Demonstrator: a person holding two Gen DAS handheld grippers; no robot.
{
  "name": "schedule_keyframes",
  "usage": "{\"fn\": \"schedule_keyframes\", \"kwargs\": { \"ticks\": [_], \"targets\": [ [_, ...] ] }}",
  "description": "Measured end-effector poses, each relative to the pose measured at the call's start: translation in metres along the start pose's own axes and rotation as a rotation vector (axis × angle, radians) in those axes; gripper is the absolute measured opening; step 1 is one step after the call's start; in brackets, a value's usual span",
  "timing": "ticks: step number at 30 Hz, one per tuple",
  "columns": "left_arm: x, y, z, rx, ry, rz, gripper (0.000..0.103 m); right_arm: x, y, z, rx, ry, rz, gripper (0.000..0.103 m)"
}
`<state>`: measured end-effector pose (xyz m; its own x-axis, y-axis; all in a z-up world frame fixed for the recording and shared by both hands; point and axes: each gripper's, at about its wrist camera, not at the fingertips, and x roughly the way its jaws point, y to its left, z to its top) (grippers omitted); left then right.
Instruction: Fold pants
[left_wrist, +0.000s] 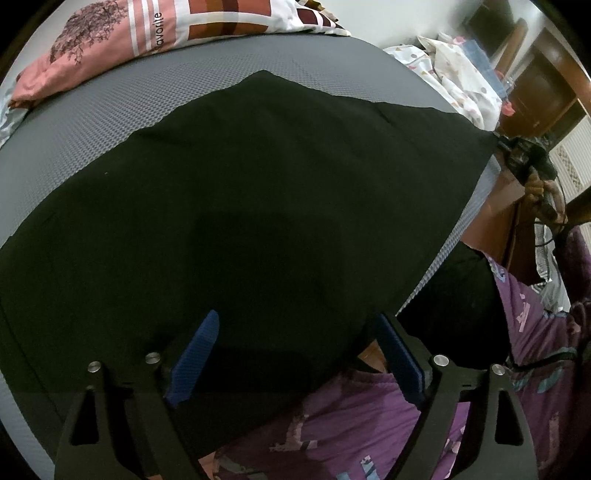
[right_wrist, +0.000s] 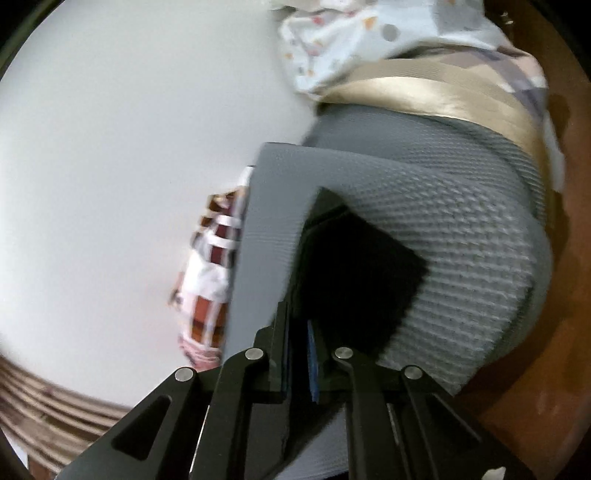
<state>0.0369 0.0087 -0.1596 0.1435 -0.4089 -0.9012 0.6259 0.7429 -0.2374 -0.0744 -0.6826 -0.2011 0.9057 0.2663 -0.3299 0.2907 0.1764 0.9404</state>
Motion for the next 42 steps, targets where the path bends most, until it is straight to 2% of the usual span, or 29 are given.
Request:
{"fn": "schedule_keyframes", "kwargs": {
  "ticks": [3,4,5,8,10,12,13,19,29,33,38,41,42],
  "targets": [
    [0.001,-0.001,0.001,0.005,-0.001,0.001,0.09,0.009,-0.029,0.001,0.077,0.06,-0.041,0.01],
    [0.001,-0.002,0.0,0.008,-0.002,0.003,0.091,0.009,-0.038,0.001,0.101,0.064,-0.052,0.003],
    [0.002,-0.002,0.0,0.01,-0.002,0.006,0.092,0.007,-0.043,0.001,0.123,0.063,-0.024,0.004],
    [0.003,-0.005,0.0,0.021,0.003,0.012,0.093,0.001,-0.042,0.002,0.141,0.067,0.01,0.018],
    [0.004,-0.006,0.001,0.023,0.006,0.014,0.094,-0.005,-0.042,0.004,0.16,0.05,0.051,0.039],
    [0.004,-0.005,0.0,0.02,0.003,0.013,0.094,-0.022,-0.041,0.007,0.161,-0.022,0.036,0.052],
    [0.003,-0.005,0.0,0.017,-0.001,0.012,0.094,-0.033,-0.041,0.009,0.149,-0.064,0.015,0.053],
    [0.004,-0.003,-0.001,0.015,-0.006,0.008,0.095,-0.045,-0.042,0.017,0.117,-0.079,-0.05,0.053],
    [0.002,0.0,-0.001,-0.007,-0.028,0.0,0.095,0.001,-0.017,0.013,-0.001,-0.003,-0.101,0.054],
    [0.002,0.0,-0.001,-0.007,-0.035,0.003,0.095,0.007,-0.004,0.006,-0.097,0.028,-0.132,0.057],
    [0.002,0.0,0.0,-0.001,-0.038,0.001,0.096,0.006,-0.007,0.004,-0.099,0.029,-0.134,0.055],
    [0.002,0.001,0.001,-0.011,-0.039,-0.004,0.096,0.01,-0.001,0.004,-0.129,0.02,-0.181,0.051],
    [0.001,0.003,0.003,-0.022,-0.041,-0.009,0.096,0.012,0.0,0.004,-0.135,0.021,-0.197,0.044]
  ]
}}
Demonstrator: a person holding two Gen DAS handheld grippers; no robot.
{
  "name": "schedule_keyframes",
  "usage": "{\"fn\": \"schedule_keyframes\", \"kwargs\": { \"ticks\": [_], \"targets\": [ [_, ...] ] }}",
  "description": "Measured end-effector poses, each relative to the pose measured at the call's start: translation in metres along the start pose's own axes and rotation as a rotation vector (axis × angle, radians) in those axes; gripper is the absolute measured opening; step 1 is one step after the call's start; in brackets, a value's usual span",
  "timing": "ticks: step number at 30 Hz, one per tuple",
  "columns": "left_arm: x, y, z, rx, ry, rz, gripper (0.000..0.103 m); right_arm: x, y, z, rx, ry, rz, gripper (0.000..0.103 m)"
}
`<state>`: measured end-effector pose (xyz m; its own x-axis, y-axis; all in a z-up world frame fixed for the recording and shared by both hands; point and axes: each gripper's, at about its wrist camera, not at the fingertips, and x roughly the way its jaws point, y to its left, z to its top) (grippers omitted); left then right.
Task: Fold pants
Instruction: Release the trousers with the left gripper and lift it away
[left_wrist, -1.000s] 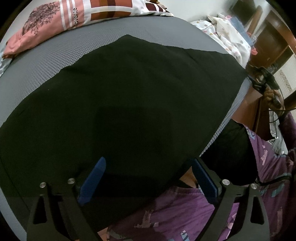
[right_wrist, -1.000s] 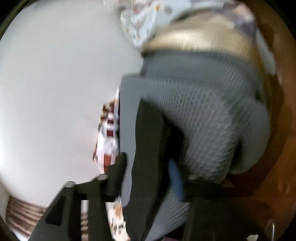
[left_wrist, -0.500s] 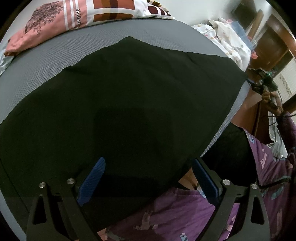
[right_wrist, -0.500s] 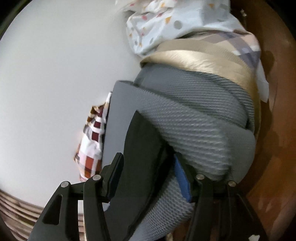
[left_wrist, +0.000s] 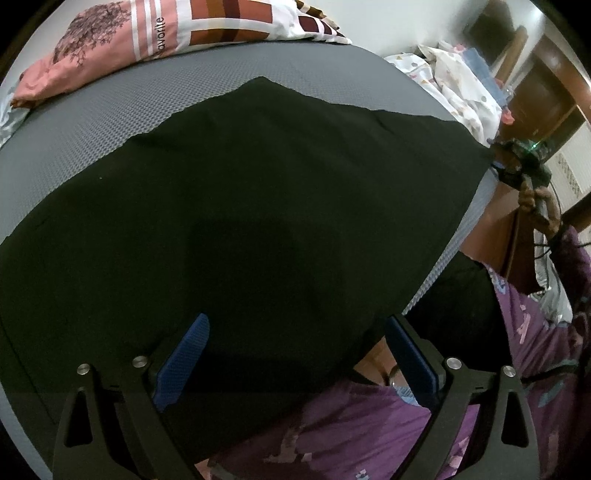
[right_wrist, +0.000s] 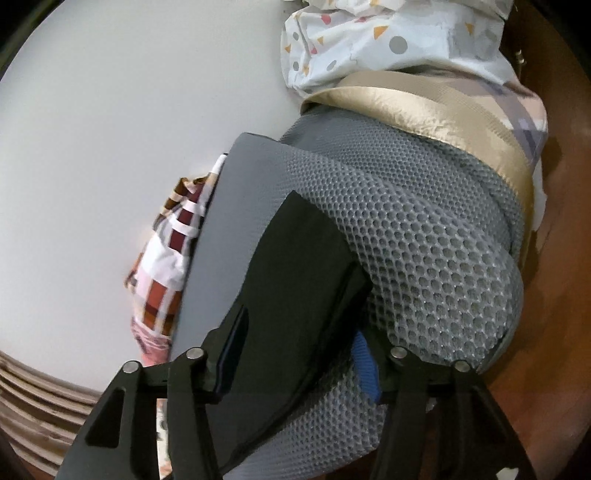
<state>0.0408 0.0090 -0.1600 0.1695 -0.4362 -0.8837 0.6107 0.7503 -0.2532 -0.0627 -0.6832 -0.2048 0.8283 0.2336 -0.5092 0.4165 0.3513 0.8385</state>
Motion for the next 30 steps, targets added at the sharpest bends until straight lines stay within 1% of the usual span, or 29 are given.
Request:
{"fn": "schedule_keyframes", "kwargs": {
  "ticks": [1,2,3,5,8,10,13,16,17,19,20,21,22,23,24,25,26,27,28,30],
  "targets": [
    [-0.002,0.001,0.001,-0.009,-0.005,0.0,0.096,0.002,0.001,0.0,-0.007,0.006,-0.024,0.025],
    [-0.004,0.004,0.002,-0.021,-0.013,0.007,0.096,0.008,-0.001,0.0,-0.008,0.037,-0.06,0.014],
    [-0.008,0.009,0.004,-0.039,-0.028,0.022,0.096,0.009,-0.003,-0.001,-0.003,0.035,-0.057,0.011],
    [-0.013,0.018,0.005,-0.07,-0.049,0.03,0.096,0.009,-0.004,-0.001,-0.001,0.027,-0.052,0.011],
    [-0.023,0.034,0.005,-0.137,-0.081,0.017,0.096,0.009,-0.005,-0.003,0.008,0.017,-0.054,0.011],
    [-0.03,0.043,0.006,-0.163,-0.107,0.034,0.096,0.009,-0.006,-0.003,0.016,0.015,-0.052,0.011],
    [-0.039,0.049,0.01,-0.164,-0.148,0.03,0.096,0.01,-0.008,-0.003,0.036,0.009,-0.041,0.011],
    [-0.04,0.042,0.027,-0.113,-0.189,-0.004,0.096,0.009,-0.012,-0.005,0.071,-0.002,-0.02,0.011],
    [-0.036,0.04,0.034,-0.103,-0.193,-0.011,0.096,0.009,-0.014,-0.006,0.087,-0.007,-0.008,0.011],
    [-0.019,0.043,0.049,-0.093,-0.164,-0.002,0.096,0.008,-0.017,-0.007,0.105,-0.013,0.004,0.01],
    [-0.006,0.051,0.055,-0.099,-0.128,0.029,0.096,0.008,-0.016,-0.007,0.104,-0.015,-0.001,0.01],
    [0.0,0.058,0.057,-0.109,-0.11,0.044,0.095,0.008,-0.014,-0.007,0.101,-0.016,-0.008,0.01],
    [0.006,0.07,0.059,-0.132,-0.097,0.041,0.094,0.009,-0.012,-0.007,0.095,-0.016,-0.019,0.01],
    [0.005,0.077,0.059,-0.148,-0.109,0.029,0.093,0.009,-0.011,-0.007,0.091,-0.014,-0.027,0.01],
    [0.001,0.084,0.058,-0.158,-0.134,0.028,0.093,0.009,-0.01,-0.006,0.089,-0.01,-0.031,0.01],
    [-0.005,0.091,0.058,-0.169,-0.154,0.052,0.093,0.009,-0.01,-0.006,0.089,-0.008,-0.033,0.01],
    [-0.01,0.097,0.056,-0.18,-0.163,0.057,0.089,0.01,-0.009,-0.005,0.088,-0.006,-0.034,0.01],
    [-0.018,0.105,0.054,-0.211,-0.171,0.036,0.086,0.01,-0.009,-0.005,0.088,-0.005,-0.034,0.01],
    [-0.025,0.109,0.052,-0.23,-0.178,0.031,0.086,0.011,-0.01,-0.004,0.092,-0.004,-0.03,0.01],
    [-0.046,0.112,0.044,-0.245,-0.214,0.059,0.086,0.01,-0.013,-0.004,0.108,-0.005,-0.018,0.01]
  ]
}}
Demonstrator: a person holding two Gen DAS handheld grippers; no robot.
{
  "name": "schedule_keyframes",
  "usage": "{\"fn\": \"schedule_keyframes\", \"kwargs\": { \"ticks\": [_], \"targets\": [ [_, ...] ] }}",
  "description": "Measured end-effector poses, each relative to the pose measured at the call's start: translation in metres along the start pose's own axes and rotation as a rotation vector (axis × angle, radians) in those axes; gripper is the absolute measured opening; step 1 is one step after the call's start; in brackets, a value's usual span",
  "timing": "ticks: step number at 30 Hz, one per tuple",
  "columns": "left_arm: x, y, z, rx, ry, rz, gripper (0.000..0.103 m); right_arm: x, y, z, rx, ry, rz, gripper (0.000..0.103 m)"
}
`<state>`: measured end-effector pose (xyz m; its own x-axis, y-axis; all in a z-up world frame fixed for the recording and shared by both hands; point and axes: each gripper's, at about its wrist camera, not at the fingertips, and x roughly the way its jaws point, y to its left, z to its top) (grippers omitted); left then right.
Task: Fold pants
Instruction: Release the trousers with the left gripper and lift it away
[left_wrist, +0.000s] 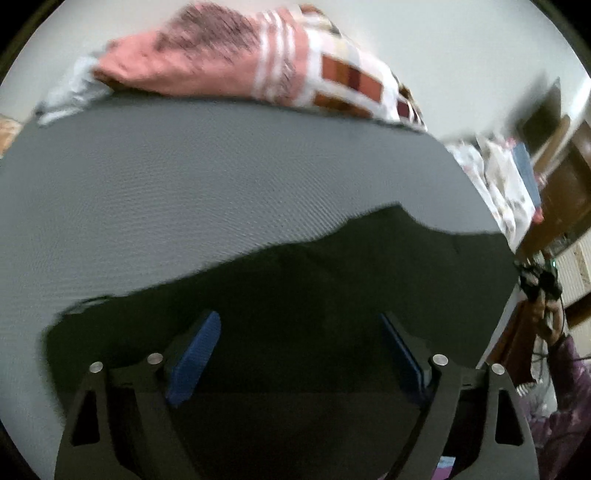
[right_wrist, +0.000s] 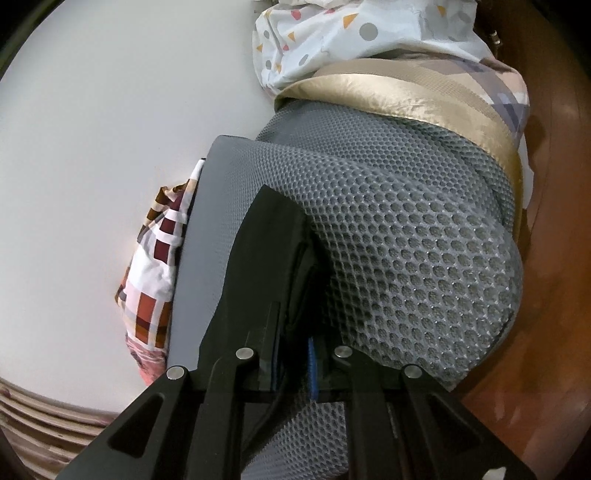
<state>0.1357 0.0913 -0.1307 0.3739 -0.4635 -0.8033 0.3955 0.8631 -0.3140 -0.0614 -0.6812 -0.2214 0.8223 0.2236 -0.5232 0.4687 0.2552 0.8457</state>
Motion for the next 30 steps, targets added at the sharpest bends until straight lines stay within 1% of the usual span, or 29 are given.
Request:
{"fn": "schedule_keyframes", "kwargs": {
  "ticks": [1,3,5,7,10,14,16,18,20,22,23,25,26,27,28,29,30],
  "targets": [
    [-0.017,0.006,-0.004,-0.009,-0.024,0.016,0.086,0.0,-0.001,0.0,0.007,0.0,0.006,0.01],
    [-0.041,0.019,-0.014,-0.037,-0.038,0.037,0.086,0.0,-0.004,0.0,0.021,-0.002,0.02,0.01],
    [-0.058,0.033,-0.027,-0.066,-0.032,0.054,0.086,0.0,-0.005,0.0,0.027,-0.004,0.023,0.01],
    [-0.075,0.054,-0.048,-0.114,-0.022,0.074,0.086,0.0,-0.004,-0.001,0.023,-0.004,0.016,0.01],
    [-0.091,0.081,-0.08,-0.202,-0.008,0.064,0.086,0.001,-0.004,0.0,0.033,-0.001,0.022,0.01],
    [-0.101,0.102,-0.11,-0.271,-0.004,0.066,0.086,0.0,-0.007,-0.001,0.057,-0.003,0.038,0.01],
    [-0.099,0.106,-0.119,-0.304,0.001,0.039,0.086,0.0,-0.007,-0.001,0.056,-0.002,0.034,0.01],
    [-0.096,0.103,-0.119,-0.308,-0.008,0.012,0.086,0.0,-0.004,-0.002,0.048,0.0,0.019,0.01],
    [-0.097,0.086,-0.111,-0.267,-0.047,-0.009,0.086,0.0,-0.002,-0.001,0.047,0.003,0.013,0.01],
    [-0.101,0.062,-0.097,-0.191,-0.095,-0.015,0.086,-0.001,-0.003,-0.001,0.053,0.006,0.018,0.01],
    [-0.101,0.053,-0.09,-0.165,-0.106,-0.022,0.086,-0.001,-0.004,0.0,0.052,0.007,0.018,0.01],
    [-0.091,0.029,-0.074,-0.115,-0.094,-0.059,0.086,-0.001,-0.003,0.001,0.047,0.01,0.022,0.014],
    [-0.087,0.023,-0.069,-0.1,-0.083,-0.061,0.086,-0.001,-0.004,0.001,0.052,0.012,0.034,0.016],
    [-0.078,0.012,-0.063,-0.069,-0.071,-0.038,0.086,-0.001,-0.004,0.002,0.058,0.013,0.049,0.022],
    [-0.066,-0.004,-0.058,-0.015,-0.057,0.035,0.086,-0.001,-0.003,0.002,0.058,0.013,0.06,0.026],
    [-0.059,-0.012,-0.055,0.014,-0.051,0.076,0.086,0.0,0.0,0.003,0.047,0.014,0.054,0.027],
    [-0.05,-0.023,-0.053,0.059,-0.046,0.14,0.086,0.0,0.003,0.004,0.039,0.013,0.05,0.031]
  ]
}}
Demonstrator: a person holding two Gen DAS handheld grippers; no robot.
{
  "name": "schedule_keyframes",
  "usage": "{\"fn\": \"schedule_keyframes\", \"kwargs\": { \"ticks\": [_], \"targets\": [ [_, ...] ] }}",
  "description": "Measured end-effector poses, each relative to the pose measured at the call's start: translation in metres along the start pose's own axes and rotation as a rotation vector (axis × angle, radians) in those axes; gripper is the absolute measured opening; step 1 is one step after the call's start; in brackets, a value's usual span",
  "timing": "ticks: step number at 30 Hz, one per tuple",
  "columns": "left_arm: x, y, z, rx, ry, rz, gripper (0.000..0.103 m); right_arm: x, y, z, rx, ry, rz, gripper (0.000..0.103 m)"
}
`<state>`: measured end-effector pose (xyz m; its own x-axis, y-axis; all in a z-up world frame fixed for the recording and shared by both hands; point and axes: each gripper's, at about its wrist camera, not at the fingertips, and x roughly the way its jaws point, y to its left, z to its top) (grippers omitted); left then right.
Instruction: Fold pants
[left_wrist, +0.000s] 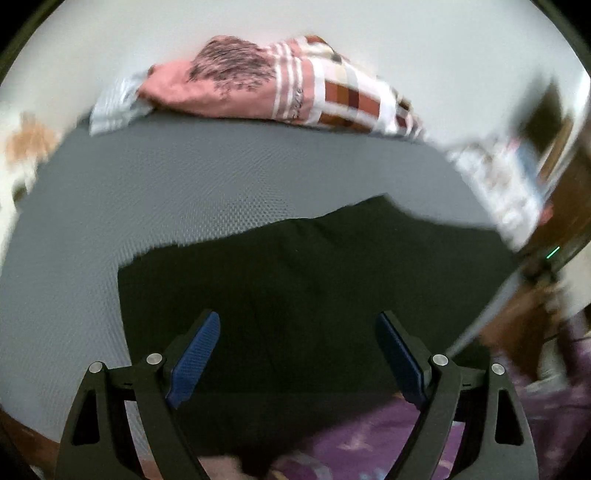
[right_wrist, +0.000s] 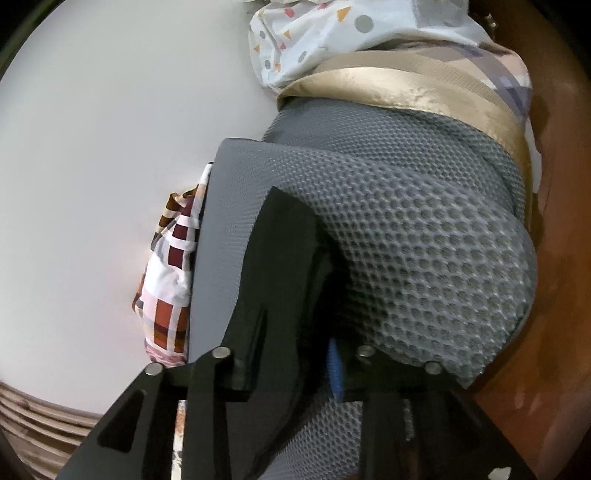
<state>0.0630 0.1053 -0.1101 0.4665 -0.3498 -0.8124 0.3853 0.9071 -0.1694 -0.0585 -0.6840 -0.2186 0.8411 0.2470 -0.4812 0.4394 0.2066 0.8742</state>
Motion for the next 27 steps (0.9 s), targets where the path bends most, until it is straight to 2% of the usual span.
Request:
{"fn": "schedule_keyframes", "kwargs": {
  "ticks": [1,3,4,5,6,11,16,27],
  "targets": [
    [0.01,-0.017,0.002,0.066,0.002,0.096,0.086,0.001,0.003,0.0,-0.008,-0.001,-0.003,0.034],
    [0.025,-0.032,0.001,0.138,0.015,0.208,0.086,0.002,0.011,0.001,-0.043,0.001,-0.04,0.033],
    [0.033,-0.04,0.0,0.168,0.017,0.247,0.086,0.003,0.015,0.001,-0.066,0.003,-0.066,0.028],
    [0.037,-0.043,0.0,0.175,0.019,0.248,0.086,0.006,0.019,0.001,-0.093,0.01,-0.104,0.022],
    [0.041,-0.043,-0.002,0.167,0.023,0.227,0.086,0.009,0.02,0.0,-0.11,0.023,-0.135,0.012],
    [0.053,-0.034,-0.002,0.096,0.036,0.18,0.086,0.008,0.019,0.001,-0.125,0.023,-0.138,0.012],
    [0.056,-0.036,-0.005,0.099,0.041,0.234,0.086,0.001,0.026,-0.004,-0.123,0.01,-0.095,0.012],
    [0.058,-0.04,-0.008,0.126,0.036,0.268,0.086,0.006,0.106,-0.036,-0.25,0.045,0.007,0.012]
  ]
}}
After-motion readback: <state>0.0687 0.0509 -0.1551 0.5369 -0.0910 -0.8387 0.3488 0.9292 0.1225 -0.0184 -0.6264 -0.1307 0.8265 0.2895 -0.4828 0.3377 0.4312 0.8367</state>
